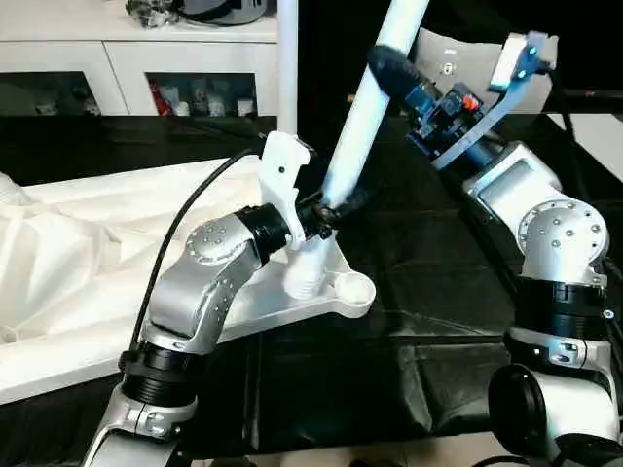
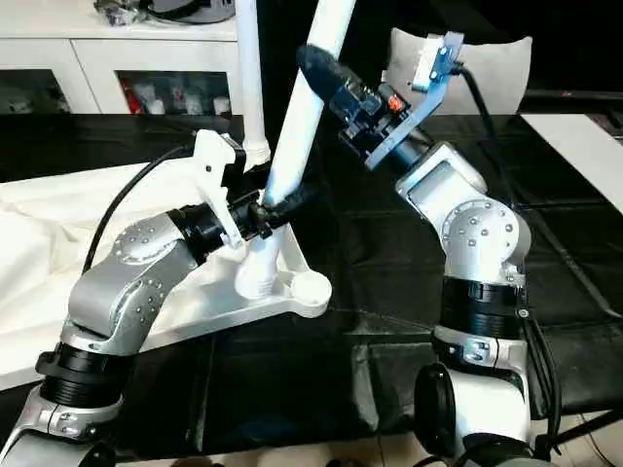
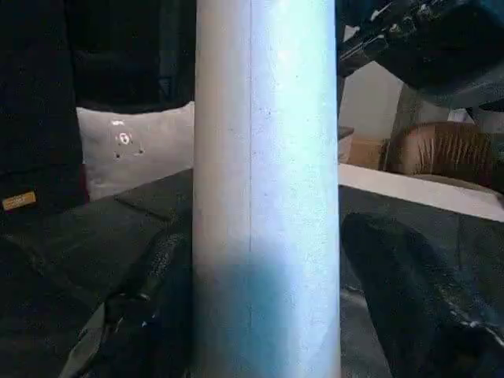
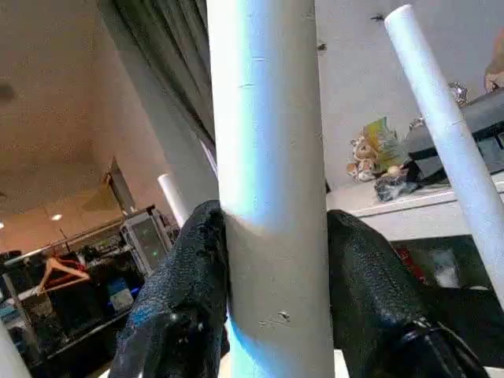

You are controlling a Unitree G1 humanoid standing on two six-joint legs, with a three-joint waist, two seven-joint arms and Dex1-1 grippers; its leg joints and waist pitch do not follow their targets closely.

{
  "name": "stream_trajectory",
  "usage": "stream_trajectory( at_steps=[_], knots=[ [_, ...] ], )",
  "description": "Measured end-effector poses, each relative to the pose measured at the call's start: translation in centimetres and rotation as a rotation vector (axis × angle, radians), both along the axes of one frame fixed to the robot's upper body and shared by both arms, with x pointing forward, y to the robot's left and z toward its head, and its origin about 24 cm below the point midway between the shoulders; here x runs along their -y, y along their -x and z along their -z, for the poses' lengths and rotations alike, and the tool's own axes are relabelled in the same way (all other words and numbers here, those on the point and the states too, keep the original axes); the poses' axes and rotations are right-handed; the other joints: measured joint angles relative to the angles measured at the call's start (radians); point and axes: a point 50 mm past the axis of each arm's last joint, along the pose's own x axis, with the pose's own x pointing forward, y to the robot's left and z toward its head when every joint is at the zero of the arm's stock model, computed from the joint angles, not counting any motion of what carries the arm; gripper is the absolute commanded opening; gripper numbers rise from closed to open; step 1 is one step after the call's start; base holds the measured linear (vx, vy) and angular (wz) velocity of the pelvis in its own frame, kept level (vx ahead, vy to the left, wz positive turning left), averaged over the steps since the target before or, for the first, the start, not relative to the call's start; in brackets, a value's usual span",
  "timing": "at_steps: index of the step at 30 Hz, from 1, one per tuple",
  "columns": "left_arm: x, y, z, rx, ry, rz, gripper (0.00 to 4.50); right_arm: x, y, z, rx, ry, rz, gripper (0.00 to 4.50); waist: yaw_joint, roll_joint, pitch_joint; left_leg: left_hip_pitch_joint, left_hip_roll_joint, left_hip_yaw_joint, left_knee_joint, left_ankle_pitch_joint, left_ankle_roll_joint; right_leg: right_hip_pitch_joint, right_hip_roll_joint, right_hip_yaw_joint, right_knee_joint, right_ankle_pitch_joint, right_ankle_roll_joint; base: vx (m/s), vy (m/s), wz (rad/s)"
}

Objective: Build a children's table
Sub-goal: Insert table leg to table base

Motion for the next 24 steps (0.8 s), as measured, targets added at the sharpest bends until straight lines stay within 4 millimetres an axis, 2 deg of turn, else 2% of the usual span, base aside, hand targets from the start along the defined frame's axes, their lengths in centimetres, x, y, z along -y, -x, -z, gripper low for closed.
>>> stream_trajectory(
  at_steps=[10,24],
  knots=[
    [-0.21,-0.06,-0.13,0.006,0.012,-0.007,1.93,0.03,0.37,0.4,-0.011,0.009,0.002,1.46,0.0,0.005,0.0,0.0,0.0,0.0,-0.005,0.0,0.0,0.0,0.0,-0.001,-0.004,0.0,0.001,0.0,0.0,0.0],
    [-0.15,-0.02,-0.18,-0.001,0.029,0.001,1.83,0.02,0.42,0.3,-0.007,0.01,0.004,1.46,0.0,0.007,-0.001,0.0,0.0,0.0,-0.006,0.001,-0.001,0.0,0.0,-0.001,-0.004,0.0,0.0,0.0,0.0,0.0]
  ],
)
